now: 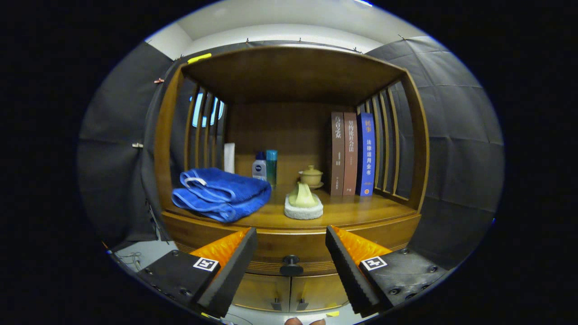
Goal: Pull open the drawer, take out the items inside it, and place them on the countertop above the cabinet.
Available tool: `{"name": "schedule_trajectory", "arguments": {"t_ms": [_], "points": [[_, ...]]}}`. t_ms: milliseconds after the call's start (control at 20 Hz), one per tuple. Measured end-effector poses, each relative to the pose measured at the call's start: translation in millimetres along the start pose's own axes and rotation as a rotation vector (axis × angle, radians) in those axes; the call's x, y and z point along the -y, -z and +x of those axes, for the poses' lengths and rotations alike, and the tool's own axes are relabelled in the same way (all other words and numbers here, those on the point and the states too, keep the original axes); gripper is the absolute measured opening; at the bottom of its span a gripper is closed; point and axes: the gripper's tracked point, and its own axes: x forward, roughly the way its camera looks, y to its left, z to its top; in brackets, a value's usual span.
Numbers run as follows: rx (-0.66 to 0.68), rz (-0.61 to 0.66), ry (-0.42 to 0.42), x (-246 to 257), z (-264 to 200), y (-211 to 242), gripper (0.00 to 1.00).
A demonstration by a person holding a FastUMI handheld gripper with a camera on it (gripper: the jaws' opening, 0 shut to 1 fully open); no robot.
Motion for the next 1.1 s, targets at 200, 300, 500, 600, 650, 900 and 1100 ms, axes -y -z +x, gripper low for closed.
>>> {"name": "schedule_trajectory", "arguments": {"t_ms": [200, 300, 500, 600, 650, 900, 1100], "points": [[0.027, 0.045, -0.028, -7.7, -57.6, -49.8, 0.99], [0.052, 0.041, -0.026, -3.7, -84.0, -76.3, 0.98], [0.060, 0.002, -0.030, 5.6, -130.6, -116.6, 0.98], [0.063, 0.009, -0.027, 8.6, -150.5, -127.8, 0.98], [0.064, 0.016, -0.037, 6.7, -158.2, -131.5, 0.98], [0.094, 0.009, -0.053, 6.8, -176.6, -153.5, 0.98], [0.113, -0.006, -0.042, 10.1, -178.5, -159.4, 0.98]]}}
